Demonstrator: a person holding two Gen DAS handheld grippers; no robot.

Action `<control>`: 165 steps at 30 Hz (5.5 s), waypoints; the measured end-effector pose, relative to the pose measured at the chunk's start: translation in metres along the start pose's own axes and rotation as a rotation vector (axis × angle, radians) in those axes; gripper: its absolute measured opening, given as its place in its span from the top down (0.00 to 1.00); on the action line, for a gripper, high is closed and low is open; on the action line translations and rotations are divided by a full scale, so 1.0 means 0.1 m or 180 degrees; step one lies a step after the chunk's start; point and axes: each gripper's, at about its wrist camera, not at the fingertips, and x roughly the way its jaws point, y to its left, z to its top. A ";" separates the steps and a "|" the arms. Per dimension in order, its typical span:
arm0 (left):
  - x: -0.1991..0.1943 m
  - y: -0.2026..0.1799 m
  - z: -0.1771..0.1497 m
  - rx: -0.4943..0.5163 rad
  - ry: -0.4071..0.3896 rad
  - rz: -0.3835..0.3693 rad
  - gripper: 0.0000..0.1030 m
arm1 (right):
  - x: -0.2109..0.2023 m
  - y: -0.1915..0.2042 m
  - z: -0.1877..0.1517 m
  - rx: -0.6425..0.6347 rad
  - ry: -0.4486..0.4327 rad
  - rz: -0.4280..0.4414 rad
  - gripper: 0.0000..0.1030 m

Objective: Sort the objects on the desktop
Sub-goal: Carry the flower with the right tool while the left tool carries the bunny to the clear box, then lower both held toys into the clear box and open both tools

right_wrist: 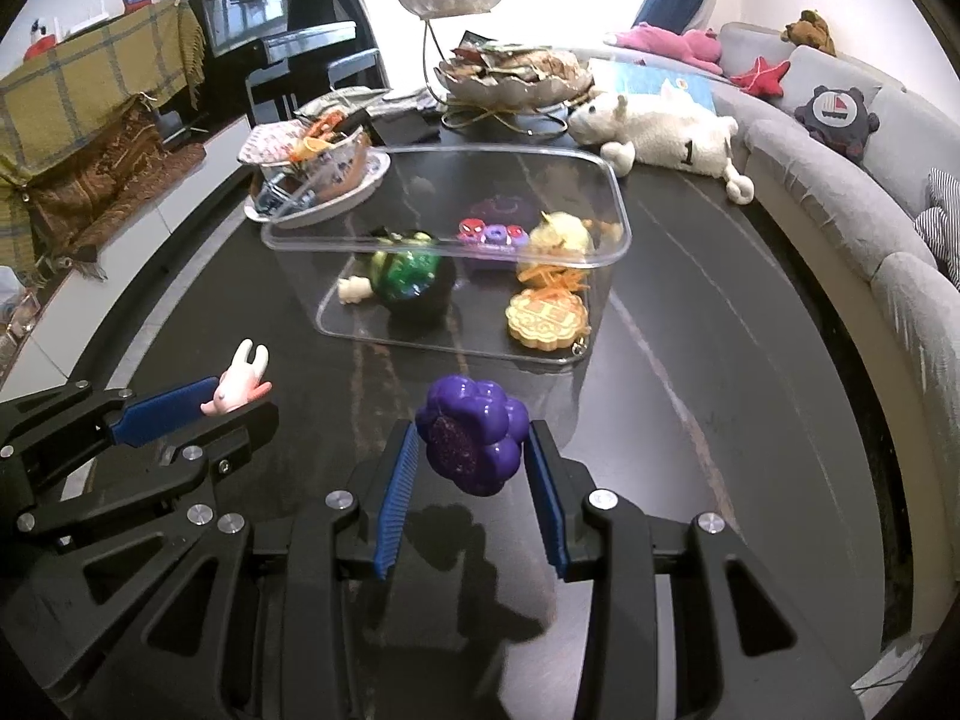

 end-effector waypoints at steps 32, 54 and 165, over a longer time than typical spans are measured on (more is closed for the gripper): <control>-0.66 0.02 0.13 -0.0049 -0.0431 0.0081 0.76 | -0.62 0.16 0.18 -0.0125 -0.0371 -0.0072 0.66; -0.76 0.09 0.48 -0.0024 -0.0647 0.0142 0.76 | -0.68 0.17 0.56 -0.0154 -0.0579 -0.0041 0.66; 0.92 0.47 1.31 -0.0249 0.0044 0.0447 0.27 | 0.89 -0.19 1.30 -0.0185 -0.0020 -0.0274 0.46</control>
